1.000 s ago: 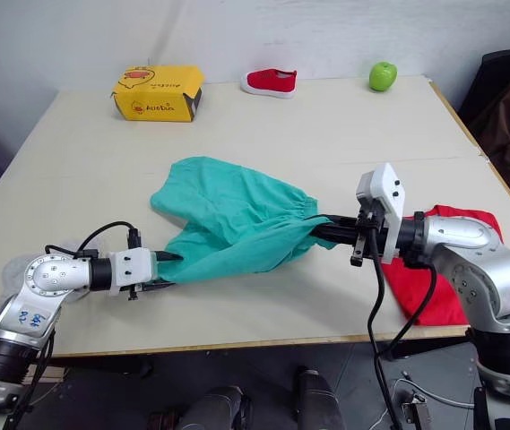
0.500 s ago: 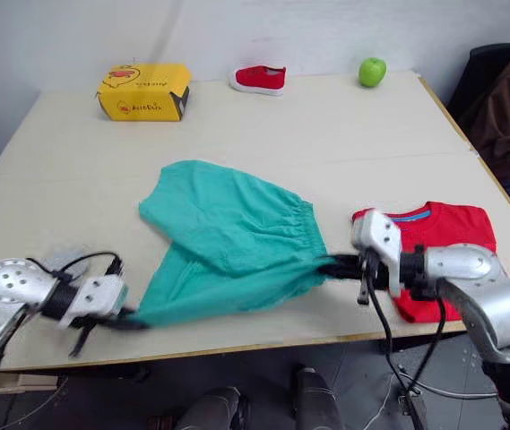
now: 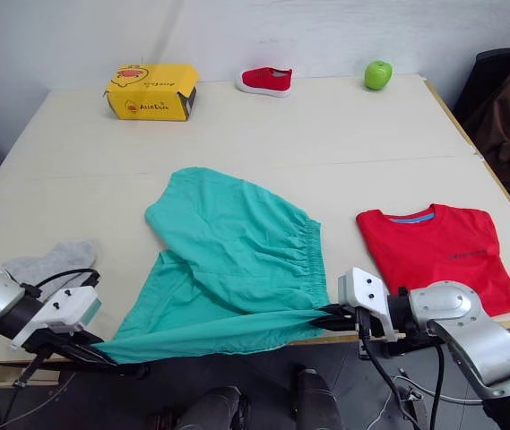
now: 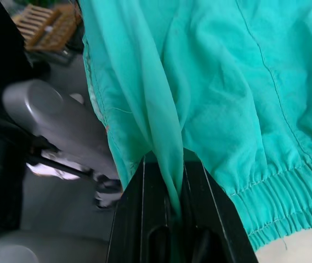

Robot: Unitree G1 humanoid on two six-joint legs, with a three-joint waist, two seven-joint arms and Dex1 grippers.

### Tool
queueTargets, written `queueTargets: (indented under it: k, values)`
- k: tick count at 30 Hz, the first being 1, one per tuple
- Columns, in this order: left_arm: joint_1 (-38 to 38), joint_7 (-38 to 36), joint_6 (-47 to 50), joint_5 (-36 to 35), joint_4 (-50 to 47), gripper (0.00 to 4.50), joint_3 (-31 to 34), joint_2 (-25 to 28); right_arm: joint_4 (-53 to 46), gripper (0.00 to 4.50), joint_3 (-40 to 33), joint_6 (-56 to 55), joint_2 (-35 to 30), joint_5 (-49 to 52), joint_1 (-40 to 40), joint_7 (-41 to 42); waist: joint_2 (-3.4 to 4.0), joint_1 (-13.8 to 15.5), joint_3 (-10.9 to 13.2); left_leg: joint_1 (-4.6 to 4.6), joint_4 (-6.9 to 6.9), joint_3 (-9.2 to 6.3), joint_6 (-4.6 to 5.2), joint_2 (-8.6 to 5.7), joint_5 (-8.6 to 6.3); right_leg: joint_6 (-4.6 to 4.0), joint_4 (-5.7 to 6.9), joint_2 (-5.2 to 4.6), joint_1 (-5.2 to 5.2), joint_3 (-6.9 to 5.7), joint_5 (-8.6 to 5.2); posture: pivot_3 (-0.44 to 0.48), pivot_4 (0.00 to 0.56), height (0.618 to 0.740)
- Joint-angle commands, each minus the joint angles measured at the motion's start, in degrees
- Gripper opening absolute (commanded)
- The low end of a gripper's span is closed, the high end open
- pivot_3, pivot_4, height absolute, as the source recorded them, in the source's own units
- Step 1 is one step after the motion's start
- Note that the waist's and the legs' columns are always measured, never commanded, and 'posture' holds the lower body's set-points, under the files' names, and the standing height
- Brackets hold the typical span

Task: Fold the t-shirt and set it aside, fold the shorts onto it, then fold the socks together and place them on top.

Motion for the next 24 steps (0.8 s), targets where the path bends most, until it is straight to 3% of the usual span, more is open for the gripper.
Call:
queueTargets:
  k: [1, 4, 7, 9, 11, 13, 16, 19, 21, 24]
  values:
    - [-16.49, 5.67, -4.2, 4.05, 10.58, 0.04, -2.55, -9.15, 4.02, 0.0, -2.06, -1.04, 2.71, -1.59, -6.73, -4.14, -0.06, 0.11, 0.03, -0.03, 0.09, 0.0, -0.01, -0.01, 0.0, 0.0, 0.07, -0.01, -0.02, -0.03, 0.0, 0.0, 0.15, 0.74]
    - [-44.46, 26.56, -17.99, 13.83, 34.57, 0.04, -2.03, -24.21, 15.31, 0.0, -2.63, -7.13, 7.95, -9.52, -21.56, -13.65, -0.67, 1.39, 0.26, -0.02, 0.29, -0.01, -0.07, -0.22, 0.19, 0.02, 0.21, -0.05, 0.05, -0.13, 0.24, 0.0, 0.15, 0.74]
    - [-68.52, 50.23, -32.03, 18.11, 55.41, 0.04, 3.76, -30.15, 26.67, 0.0, -7.17, -19.04, 11.28, -16.98, -39.62, -26.6, -1.25, 1.02, 0.48, -0.45, 0.31, 0.01, -0.26, -0.22, 0.56, -0.06, 0.18, 0.03, -0.28, -0.23, 0.73, 0.0, 0.15, 0.74]
    - [-77.71, 55.33, -38.13, 19.78, 63.16, 0.04, 4.62, -29.65, 32.52, 0.0, -8.81, -30.39, 10.04, -22.67, -48.68, -32.84, -1.28, -0.16, 0.4, -1.34, 0.36, 0.29, -0.34, -0.28, 0.64, -0.02, 0.36, 0.02, -1.45, -0.23, 0.75, 0.0, 0.15, 0.74]
    - [-83.8, 53.65, -40.86, 19.68, 67.3, 0.04, 4.94, -29.01, 36.14, 0.0, -9.08, -39.31, 7.34, -26.87, -55.58, -35.47, -1.22, -1.05, 0.32, -1.83, 0.3, 0.28, -0.49, -0.56, 0.55, -0.18, 1.11, -0.36, -2.77, -0.66, 0.68, 0.0, 0.15, 0.74]
    - [-84.36, 48.95, -42.11, 19.43, 68.33, 0.04, 4.42, -28.22, 35.93, 0.0, -8.03, -43.54, 6.07, -27.96, -55.47, -33.98, -0.9, -1.74, 0.11, -1.89, 0.92, 0.32, -0.67, -0.82, 0.46, -0.68, 1.92, -1.01, -3.03, -1.66, 0.39, 0.0, 0.15, 0.74]
    - [-81.04, 43.45, -43.31, 18.81, 67.87, 0.04, 4.22, -27.44, 32.66, 0.0, -7.11, -44.02, 6.51, -26.03, -50.77, -31.32, -0.87, -3.16, -0.17, -1.4, 1.41, 0.36, -0.42, -0.83, 0.31, -0.7, 2.75, -1.09, -2.8, -1.76, 0.38, 0.0, 0.15, 0.74]
    - [-72.02, 34.18, -40.68, 15.75, 62.64, 0.04, 4.52, -26.49, 22.27, 0.0, -6.28, -35.77, 9.07, -18.56, -40.61, -27.69, -0.73, -3.91, -0.1, -1.01, 0.57, -0.04, 0.99, -1.09, -0.93, -0.68, 2.12, -1.01, -2.92, -2.06, 0.38, 0.0, 0.15, 0.74]
    - [-63.26, 26.9, -38.47, 14.68, 56.82, 0.04, 3.24, -24.71, 14.37, 0.0, -3.59, -29.16, 8.97, -15.39, -32.04, -23.96, -0.71, -4.05, -0.06, -1.25, 1.22, -0.01, 1.13, -1.35, -1.05, -0.54, 2.03, -1.12, -2.92, -2.47, 0.46, 0.0, 0.15, 0.74]
    - [-45.51, 15.66, -32.71, 11.76, 43.27, 0.04, 1.82, -19.82, 8.58, 0.0, 0.98, -28.89, 7.93, -16.42, -18.1, -19.21, -0.71, -4.11, -0.06, -1.31, 1.37, -0.08, 1.13, -1.74, -1.08, -0.5, 1.72, -1.26, -2.88, -2.74, 0.49, 0.0, 0.15, 0.74]
